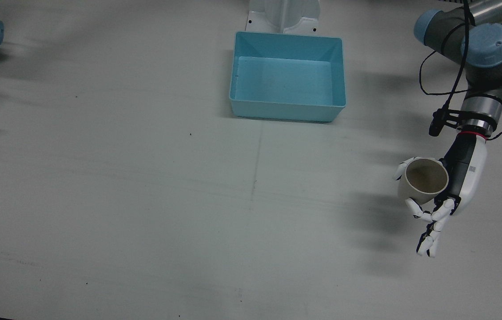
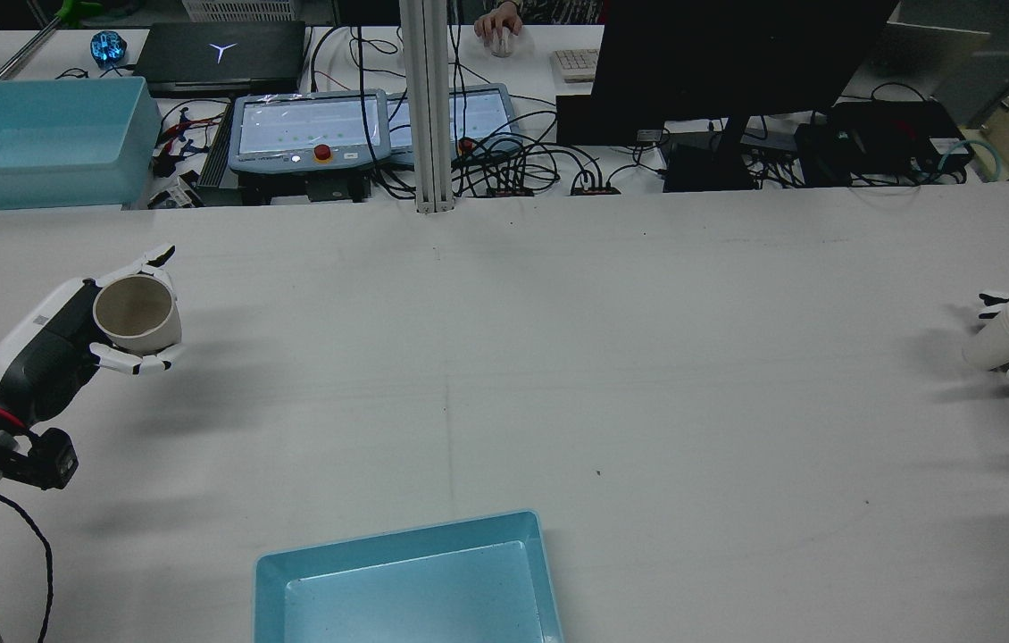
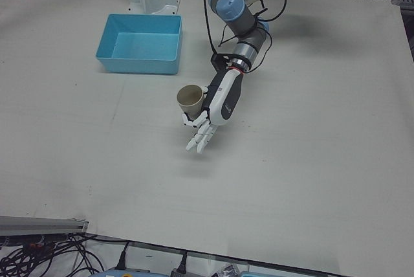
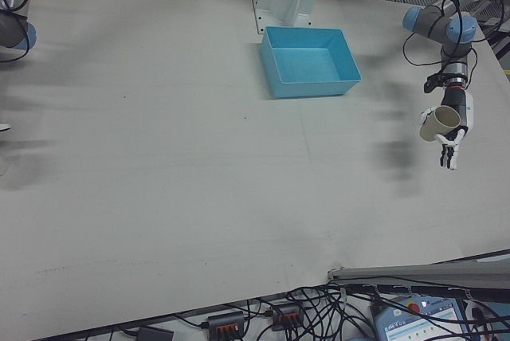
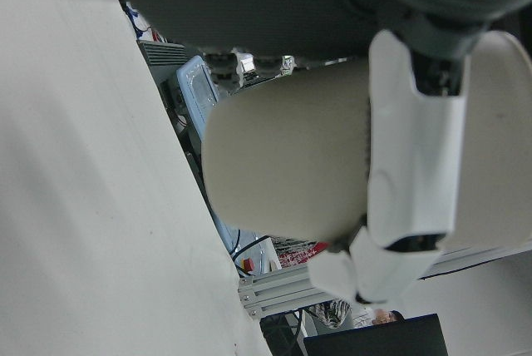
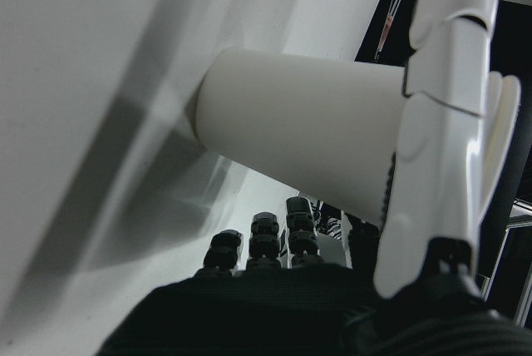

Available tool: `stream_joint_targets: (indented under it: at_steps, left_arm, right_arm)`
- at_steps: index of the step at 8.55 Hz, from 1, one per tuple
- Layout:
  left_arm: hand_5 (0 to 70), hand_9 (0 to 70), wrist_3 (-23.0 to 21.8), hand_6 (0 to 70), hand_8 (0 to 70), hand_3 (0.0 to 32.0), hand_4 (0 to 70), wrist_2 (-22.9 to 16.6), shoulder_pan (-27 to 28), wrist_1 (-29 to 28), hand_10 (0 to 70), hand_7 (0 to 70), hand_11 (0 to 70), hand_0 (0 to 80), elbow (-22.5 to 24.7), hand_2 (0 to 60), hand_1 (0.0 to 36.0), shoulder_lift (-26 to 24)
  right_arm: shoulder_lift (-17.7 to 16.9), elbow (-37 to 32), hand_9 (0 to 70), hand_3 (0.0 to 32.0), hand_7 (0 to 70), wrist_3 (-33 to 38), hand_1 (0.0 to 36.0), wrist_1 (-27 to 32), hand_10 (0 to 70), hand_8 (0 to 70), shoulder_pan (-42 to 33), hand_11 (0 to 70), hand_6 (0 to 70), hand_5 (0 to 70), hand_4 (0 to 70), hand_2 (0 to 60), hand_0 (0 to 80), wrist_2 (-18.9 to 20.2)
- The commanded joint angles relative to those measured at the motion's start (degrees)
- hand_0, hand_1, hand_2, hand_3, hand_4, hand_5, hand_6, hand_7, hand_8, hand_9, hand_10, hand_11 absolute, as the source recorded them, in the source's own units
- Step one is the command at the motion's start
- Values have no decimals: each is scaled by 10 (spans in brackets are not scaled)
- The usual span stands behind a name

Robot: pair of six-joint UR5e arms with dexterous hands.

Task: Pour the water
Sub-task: 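Reach the right hand to the other white paper cup and grasp it, then lift the cup with the right hand and bring it toward the left hand's cup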

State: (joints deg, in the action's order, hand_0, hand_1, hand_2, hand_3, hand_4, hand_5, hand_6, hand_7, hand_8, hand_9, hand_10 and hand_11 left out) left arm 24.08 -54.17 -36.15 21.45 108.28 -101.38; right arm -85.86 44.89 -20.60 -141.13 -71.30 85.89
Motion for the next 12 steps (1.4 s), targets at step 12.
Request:
stream_joint_targets:
  at_steps: [12]
  left_arm:
    - [683, 14, -1, 75, 29, 0, 304, -2, -1, 5, 35, 92, 80, 677, 7, 522, 360, -5]
  right_arm:
    - [-6, 2, 95, 0, 179, 4, 159, 0, 82, 110, -47, 122, 164, 346, 700, 0, 629, -13]
